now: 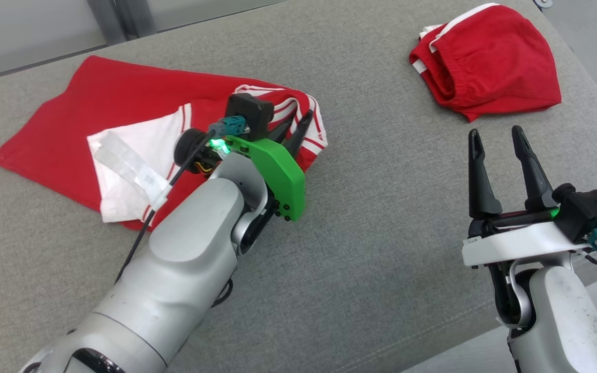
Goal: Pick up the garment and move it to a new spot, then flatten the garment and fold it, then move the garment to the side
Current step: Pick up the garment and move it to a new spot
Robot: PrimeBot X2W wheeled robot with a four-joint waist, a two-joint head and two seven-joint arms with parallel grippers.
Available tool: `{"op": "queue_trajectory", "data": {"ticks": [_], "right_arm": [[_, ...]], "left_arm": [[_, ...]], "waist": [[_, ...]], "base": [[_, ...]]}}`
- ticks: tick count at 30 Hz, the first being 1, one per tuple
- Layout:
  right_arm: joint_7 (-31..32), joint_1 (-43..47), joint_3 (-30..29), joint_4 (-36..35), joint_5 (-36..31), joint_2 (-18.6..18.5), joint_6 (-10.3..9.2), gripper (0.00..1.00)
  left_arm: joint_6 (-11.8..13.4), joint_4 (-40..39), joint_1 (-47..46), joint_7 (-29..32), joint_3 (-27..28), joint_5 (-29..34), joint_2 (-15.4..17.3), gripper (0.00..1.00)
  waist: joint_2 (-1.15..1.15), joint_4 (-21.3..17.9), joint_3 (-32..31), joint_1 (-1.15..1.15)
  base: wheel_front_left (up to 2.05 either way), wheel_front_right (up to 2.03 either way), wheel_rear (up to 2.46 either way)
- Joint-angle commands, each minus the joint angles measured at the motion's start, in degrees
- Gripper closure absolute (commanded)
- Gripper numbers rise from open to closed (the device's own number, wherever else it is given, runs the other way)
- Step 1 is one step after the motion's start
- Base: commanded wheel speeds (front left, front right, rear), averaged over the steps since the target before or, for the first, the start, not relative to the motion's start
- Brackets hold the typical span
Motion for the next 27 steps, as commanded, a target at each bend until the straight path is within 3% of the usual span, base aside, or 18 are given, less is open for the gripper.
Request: {"op": "queue_trajectory", "data": {"ticks": [1,2,3,4,10,16,21,27], "right_arm": [[-0.24,0.08,0.41,0.3,0.35,0.0,-0.02,0.0],[-0.24,-0.08,0.73,0.45,0.51,0.02,-0.01,0.0],[-0.25,-0.22,1.05,0.65,0.61,0.01,-0.02,0.0],[-0.25,-0.34,1.34,0.83,0.77,0.0,-0.01,0.0],[-0.25,-0.34,1.0,1.21,0.68,0.0,-0.02,0.0],[-0.25,0.58,-0.29,0.98,-0.26,-0.01,-0.01,0.0],[-0.25,0.76,-1.15,0.2,-1.45,-0.01,-0.01,0.0],[-0.24,1.83,-1.82,0.1,-3.48,-0.02,-0.01,0.0]], "left_arm": [[0.75,-0.83,0.55,-0.65,-1.23,-1.33,0.01,0.84],[1.31,-1.23,0.44,-1.0,-2.13,-2.17,0.08,0.8],[1.89,-1.59,0.27,-1.24,-3.19,-2.77,0.09,0.58],[2.29,-1.89,-0.01,-1.67,-4.42,-3.55,0.07,0.0],[3.25,0.1,-1.21,-2.38,-9.01,-5.72,0.12,0.0],[2.63,2.58,-0.6,-7.03,-10.68,-6.07,0.09,0.0],[2.37,3.46,0.73,-10.75,-9.02,-5.49,0.32,0.0],[3.87,-2.3,5.42,-11.5,-1.82,-3.51,4.21,0.0]], "waist": [[0.0,-0.32,-0.33,0.0],[0.0,-0.42,-0.43,0.0],[0.0,-0.5,-0.53,0.0],[0.0,-0.54,-0.58,0.0],[0.0,0.07,-0.47,0.0],[0.0,2.49,-0.88,0.0],[0.0,5.01,-2.27,0.0],[0.0,8.25,-4.52,0.0]], "base": [[0.0,0.0,0.0],[0.0,0.0,0.0],[0.0,0.0,0.0],[0.0,0.0,0.0],[0.0,0.0,0.0],[0.0,0.0,0.0],[0.0,0.0,0.0],[0.0,0.0,0.0]]}}
